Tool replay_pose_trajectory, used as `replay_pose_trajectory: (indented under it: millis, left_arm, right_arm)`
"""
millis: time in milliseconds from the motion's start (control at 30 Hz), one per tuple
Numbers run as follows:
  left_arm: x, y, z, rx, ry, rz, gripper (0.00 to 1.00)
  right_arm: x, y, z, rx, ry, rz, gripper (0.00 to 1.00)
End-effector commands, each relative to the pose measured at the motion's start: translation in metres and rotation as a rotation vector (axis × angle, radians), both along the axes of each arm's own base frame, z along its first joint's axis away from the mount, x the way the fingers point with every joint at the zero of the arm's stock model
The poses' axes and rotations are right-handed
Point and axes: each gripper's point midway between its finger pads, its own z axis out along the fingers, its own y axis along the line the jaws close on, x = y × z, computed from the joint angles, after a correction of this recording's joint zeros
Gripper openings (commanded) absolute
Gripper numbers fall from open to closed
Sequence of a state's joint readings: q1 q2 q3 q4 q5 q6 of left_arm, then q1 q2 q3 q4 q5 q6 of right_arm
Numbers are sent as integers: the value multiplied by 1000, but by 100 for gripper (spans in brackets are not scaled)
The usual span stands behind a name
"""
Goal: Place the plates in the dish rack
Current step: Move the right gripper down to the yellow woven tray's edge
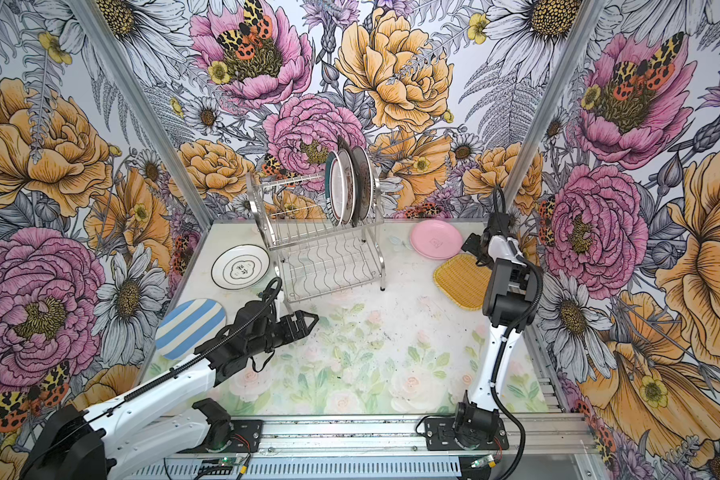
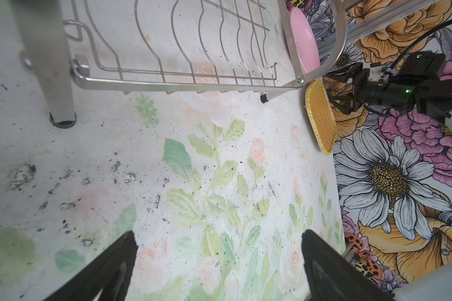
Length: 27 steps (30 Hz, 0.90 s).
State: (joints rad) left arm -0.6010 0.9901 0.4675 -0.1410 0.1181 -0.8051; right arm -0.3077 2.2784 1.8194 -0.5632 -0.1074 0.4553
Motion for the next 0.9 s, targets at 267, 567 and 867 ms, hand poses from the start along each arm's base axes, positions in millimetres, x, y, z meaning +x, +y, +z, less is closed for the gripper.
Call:
replay_pose_trajectory:
  millis: [267,567,867]
  left_arm:
    - [7,-2,18,-17,-48,13,99]
    - [7,-4,18,-20,-52,1,99]
    - [6,-3,17,-29,-57,-2,99]
  right_arm:
    - [0,18,1,70,-22,64,90]
    - [-27,51,5,98,-1,137,90]
    - [-70,108,1,136,35,240,90]
